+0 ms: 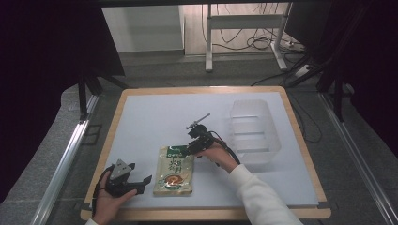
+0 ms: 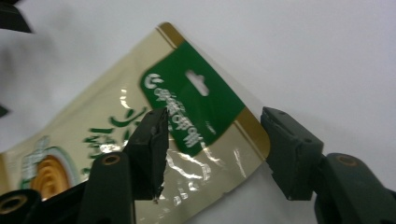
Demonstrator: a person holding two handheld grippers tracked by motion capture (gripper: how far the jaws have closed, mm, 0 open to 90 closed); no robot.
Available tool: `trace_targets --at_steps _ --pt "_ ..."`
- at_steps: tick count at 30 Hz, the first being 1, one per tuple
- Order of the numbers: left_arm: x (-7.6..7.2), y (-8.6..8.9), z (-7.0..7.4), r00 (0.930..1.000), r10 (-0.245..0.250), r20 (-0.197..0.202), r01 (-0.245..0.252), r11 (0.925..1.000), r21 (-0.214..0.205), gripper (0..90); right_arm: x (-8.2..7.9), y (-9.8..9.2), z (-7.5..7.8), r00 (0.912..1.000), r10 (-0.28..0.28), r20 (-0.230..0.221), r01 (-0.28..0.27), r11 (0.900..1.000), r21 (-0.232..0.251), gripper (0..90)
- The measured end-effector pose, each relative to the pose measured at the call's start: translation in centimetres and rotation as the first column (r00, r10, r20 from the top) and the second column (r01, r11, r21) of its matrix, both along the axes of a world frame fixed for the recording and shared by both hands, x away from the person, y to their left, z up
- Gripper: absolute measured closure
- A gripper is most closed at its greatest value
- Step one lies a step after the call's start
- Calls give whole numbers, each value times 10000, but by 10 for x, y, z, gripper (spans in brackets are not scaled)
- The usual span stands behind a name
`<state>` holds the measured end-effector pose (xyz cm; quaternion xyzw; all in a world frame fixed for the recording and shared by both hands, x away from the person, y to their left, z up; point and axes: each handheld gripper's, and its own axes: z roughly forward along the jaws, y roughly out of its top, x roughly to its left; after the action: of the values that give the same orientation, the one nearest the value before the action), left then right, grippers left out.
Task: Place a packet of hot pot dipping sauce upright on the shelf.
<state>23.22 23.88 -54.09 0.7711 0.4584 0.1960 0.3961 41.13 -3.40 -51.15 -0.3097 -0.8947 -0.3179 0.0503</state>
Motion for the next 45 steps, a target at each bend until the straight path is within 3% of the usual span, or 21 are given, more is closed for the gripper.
trace_targets --at_steps 2,4,11,15,17,18,19,24,25,28,33,45 --pt "0 0 0 10000 -1 2 1 10000 -3 169 -2 -4 6 9992 236 -330 -222 9989 423 463" --pt "0 0 0 10000 -4 -5 4 10000 8 168 -3 -5 9 9979 518 -383 -494 9969 610 469" --pt "0 0 0 10000 -5 -2 5 10000 8 168 -4 -5 5 9896 1147 -874 -1099 9923 578 478" --pt "0 0 0 10000 -13 -5 13 10000 10 168 -3 -5 0 9911 1069 -795 -1032 9934 501 487" --pt "0 0 0 10000 -18 -3 18 10000 3 168 -3 -4 -2 9930 1027 -591 -1008 9943 339 515" --pt "0 0 0 10000 -14 4 14 10000 -2 168 -4 -3 -5 9943 1052 -191 -1049 9944 153 554" --pt "0 0 0 10000 -14 4 14 10000 -2 168 -4 -3 -5 9943 1052 -191 -1049 9944 153 554" --pt "0 0 0 10000 -23 2 23 10000 -3 168 -6 -1 -5 9950 946 311 -944 9955 -78 700" --pt "0 0 0 10000 -33 -6 33 10000 1 168 -6 -1 -5 9956 830 439 -827 9965 -97 762" --pt "0 0 0 10000 -35 -5 35 10000 -3 168 -5 -2 -6 9959 734 537 -734 9973 -25 830" --pt "0 0 0 10000 -41 -7 41 10000 -5 168 -5 -3 -4 9958 752 526 -762 9969 171 886" --pt "0 0 0 10000 -23 9 23 10000 -13 168 -7 -3 0 9934 890 730 -908 9957 210 893"
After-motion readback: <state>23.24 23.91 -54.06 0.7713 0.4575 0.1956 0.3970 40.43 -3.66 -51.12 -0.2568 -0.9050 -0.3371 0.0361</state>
